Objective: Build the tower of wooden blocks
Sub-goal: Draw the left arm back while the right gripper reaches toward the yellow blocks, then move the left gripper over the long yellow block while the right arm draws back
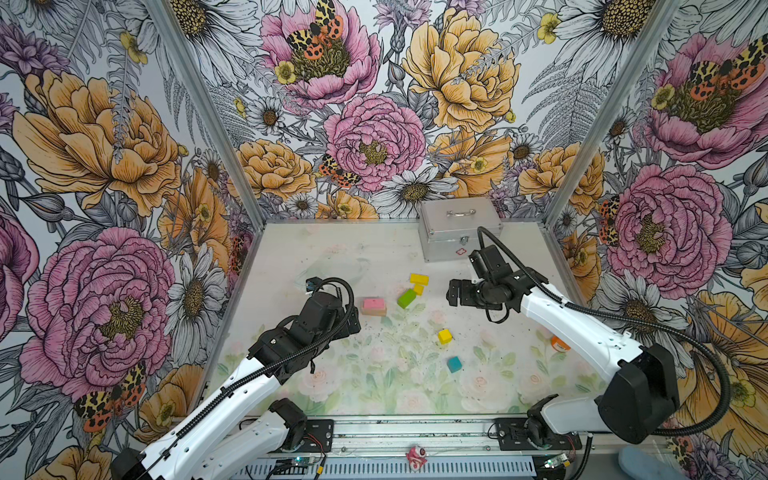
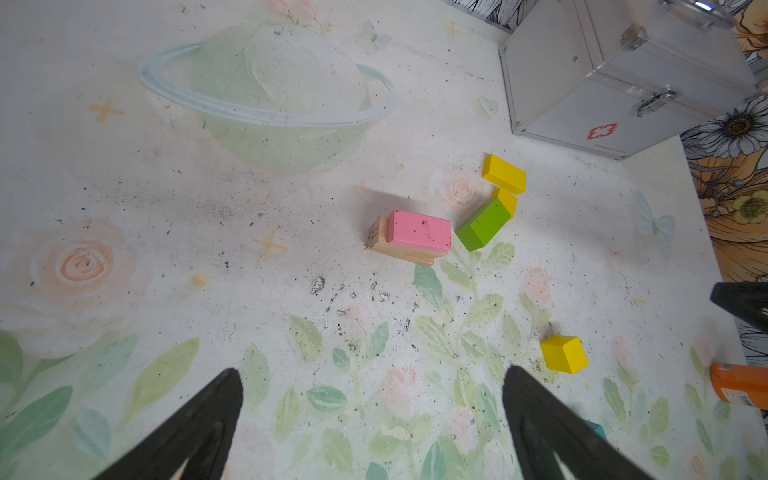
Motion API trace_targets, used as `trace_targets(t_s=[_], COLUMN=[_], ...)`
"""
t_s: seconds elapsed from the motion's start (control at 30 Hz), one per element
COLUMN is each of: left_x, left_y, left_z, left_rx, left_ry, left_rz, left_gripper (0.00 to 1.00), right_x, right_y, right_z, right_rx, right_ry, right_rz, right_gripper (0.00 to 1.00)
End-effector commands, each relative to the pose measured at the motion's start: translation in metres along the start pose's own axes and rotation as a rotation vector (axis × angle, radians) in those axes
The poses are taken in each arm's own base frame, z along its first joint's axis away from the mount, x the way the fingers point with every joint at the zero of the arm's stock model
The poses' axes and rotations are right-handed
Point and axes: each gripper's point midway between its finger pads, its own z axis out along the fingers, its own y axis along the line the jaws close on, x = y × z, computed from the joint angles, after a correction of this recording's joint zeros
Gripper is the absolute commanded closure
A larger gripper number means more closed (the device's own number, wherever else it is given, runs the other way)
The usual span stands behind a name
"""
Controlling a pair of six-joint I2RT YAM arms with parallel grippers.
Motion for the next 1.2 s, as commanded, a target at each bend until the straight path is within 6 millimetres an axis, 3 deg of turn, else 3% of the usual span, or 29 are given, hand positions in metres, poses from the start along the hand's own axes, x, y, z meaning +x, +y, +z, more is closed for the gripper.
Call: trace_targets(t_s=[0.0,0.47,0.63,0.87,1.17], left_x=[-0.003,-0.014,-0.021,-0.024,-0.031], left_y=[0.001,0.009,0.009,0.002,0.001], left_z=[-0.002,0.000,0.001,0.007,0.013], left_rx=[0.013,0.005,0.007,0.041,0.047], left_ry=[-0.011,-0.016,-0.026,-0.013,-0.012], left_rz=[0.010,0.009,0.001,0.002,0.007], left_gripper=[0.01,0.01,0.01,0.01,0.01], right_x=[-0.018,-0.062,-0.078,-0.083,-0.082], right_y=[0.006,0.031,0.045,0.057,0.058], right_z=[0.007,0.075,0.098,0.134,0.158], right_rx=[0.077,0.160,0.144,0.128,0.158], right_ry=[-0.033,-0.014,-0.011,0.035,0.058], right_rz=[0.011,0.106,0.138,0.157,0.171], right_gripper=[0.00,0.00,0.08,0.17,0.16])
